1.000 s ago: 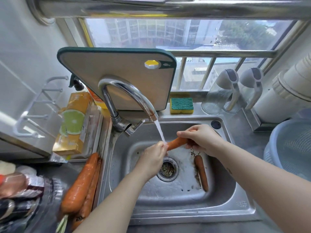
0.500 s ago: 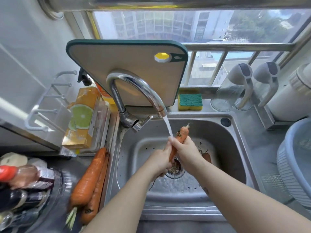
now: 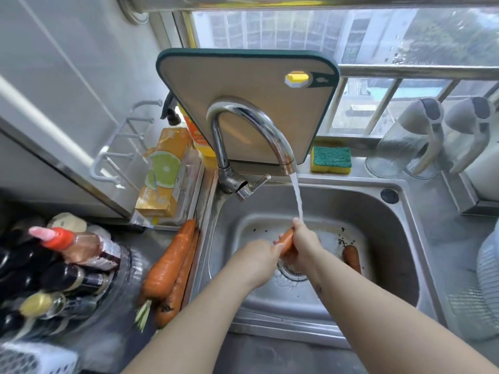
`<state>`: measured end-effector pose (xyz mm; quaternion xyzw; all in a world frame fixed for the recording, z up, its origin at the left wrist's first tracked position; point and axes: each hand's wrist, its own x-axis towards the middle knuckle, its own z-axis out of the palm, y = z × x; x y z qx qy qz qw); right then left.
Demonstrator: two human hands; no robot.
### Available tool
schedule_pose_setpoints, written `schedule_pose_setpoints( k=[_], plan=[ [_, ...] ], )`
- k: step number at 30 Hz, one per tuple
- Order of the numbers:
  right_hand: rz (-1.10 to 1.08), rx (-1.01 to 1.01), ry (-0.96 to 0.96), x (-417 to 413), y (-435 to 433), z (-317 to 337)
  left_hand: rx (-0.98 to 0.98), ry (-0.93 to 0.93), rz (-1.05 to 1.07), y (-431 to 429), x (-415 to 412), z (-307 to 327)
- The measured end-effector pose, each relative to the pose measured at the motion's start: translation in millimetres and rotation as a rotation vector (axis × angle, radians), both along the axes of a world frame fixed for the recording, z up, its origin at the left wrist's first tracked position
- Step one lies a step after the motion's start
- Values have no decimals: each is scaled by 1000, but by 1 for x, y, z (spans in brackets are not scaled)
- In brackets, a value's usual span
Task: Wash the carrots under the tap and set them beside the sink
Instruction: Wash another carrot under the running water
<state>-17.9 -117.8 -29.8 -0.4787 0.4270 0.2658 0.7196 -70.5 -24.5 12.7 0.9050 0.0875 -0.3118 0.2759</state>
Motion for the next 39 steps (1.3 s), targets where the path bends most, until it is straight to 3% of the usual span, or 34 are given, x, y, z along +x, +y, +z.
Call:
schedule_pose_setpoints(
  k=[5, 10, 13, 19, 23, 25, 27, 30, 33, 36, 39],
  plan=[
    [-78, 320, 92, 1, -15, 5, -36, 75, 58, 1, -5, 0],
    [-52, 337, 31, -3, -20, 9, -215, 146, 149, -6, -4, 5],
    [-48, 323, -6, -3, -19, 11, -133, 72, 99, -14, -2, 1],
    [-95, 137, -145, 6, -17, 19, 9, -191, 63, -32, -8, -6],
    [409, -109, -410, 1, -25, 22, -25, -272, 161, -20, -6, -7],
    [541, -163, -486, -7, -30, 16, 22, -282, 144, -16, -3, -8],
    [494, -205, -508, -9, -33, 10, 64, -305, 90, -21, -1, -9],
    [439, -500, -580, -1, -33, 5, 68, -337, 32, -32, -4, -7],
    [377, -517, -584, 7, -29, 6, -92, -229, 133, -33, -1, -3],
    [311, -284, -554, 6, -24, 8, -380, 28, 237, -25, 7, 1],
    [399, -29, -565, 1, -25, 10, -623, 99, 376, -17, 12, 2]
  ],
)
